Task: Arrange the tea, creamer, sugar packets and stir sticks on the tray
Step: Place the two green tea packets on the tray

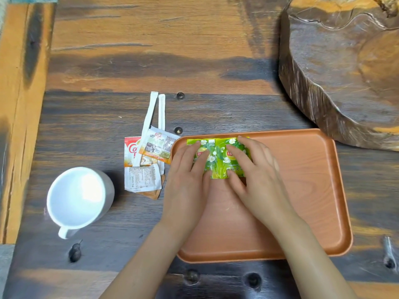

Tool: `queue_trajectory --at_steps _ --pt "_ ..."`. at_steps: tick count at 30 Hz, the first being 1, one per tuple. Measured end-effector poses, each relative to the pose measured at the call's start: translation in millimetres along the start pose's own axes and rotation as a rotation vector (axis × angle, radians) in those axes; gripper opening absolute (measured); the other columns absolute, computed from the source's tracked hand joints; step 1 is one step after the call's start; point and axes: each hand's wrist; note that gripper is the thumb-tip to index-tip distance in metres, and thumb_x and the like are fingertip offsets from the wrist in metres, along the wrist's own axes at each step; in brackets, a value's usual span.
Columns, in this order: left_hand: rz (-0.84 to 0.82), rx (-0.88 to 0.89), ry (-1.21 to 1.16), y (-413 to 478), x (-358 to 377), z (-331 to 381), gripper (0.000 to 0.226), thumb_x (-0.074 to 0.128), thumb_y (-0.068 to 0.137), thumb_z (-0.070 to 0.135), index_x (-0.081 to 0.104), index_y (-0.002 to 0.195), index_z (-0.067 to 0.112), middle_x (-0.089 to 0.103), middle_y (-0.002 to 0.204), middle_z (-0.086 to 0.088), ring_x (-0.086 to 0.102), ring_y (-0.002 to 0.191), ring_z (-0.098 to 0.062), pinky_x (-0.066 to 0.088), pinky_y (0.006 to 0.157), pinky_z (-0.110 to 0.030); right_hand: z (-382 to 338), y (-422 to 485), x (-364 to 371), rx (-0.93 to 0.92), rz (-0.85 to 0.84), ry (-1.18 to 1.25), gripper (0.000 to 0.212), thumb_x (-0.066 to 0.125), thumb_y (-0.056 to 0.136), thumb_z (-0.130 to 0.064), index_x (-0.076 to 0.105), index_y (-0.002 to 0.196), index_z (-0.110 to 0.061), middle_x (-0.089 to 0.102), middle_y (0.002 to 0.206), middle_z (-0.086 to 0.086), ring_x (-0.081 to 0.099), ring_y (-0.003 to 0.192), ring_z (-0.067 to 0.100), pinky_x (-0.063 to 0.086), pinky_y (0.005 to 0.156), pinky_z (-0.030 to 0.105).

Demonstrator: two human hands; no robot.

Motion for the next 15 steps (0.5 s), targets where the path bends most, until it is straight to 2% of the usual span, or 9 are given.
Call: queue_trajectory --at_steps 7,15 --pt "0.02 0.007 -0.011 -0.2 1.7 -0.7 0.034 0.063 0.08 0.006 0.063 0.114 0.0 0.058 0.126 -0.018 0.051 0.119 -0.037 0.043 0.102 -0.045 -4.5 -1.0 3.9 0.025 0.027 0.005 0.049 0.06 0.081 -0.021 0.051 0.128 -0.016 0.045 0.138 0.008 0.037 0.129 0.027 0.029 0.106 0.04" --pt "0.022 -0.006 -0.019 -1.3 2.0 -0.7 0.034 0.063 0.081 0.008 0.063 0.114 0.001 0.058 0.127 -0.018 0.051 0.12 -0.037 0.041 0.103 -0.043 -6.6 -0.8 6.8 0.047 0.039 -0.005 0.051 0.06 0.081 -0.02 0.05 0.13 -0.016 0.044 0.138 0.01 0.038 0.128 0.028 0.028 0.107 0.041"
Point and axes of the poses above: each hand's wrist, its own y-axis towards the middle knuckle, its own x-axis out of the palm, z = x × y
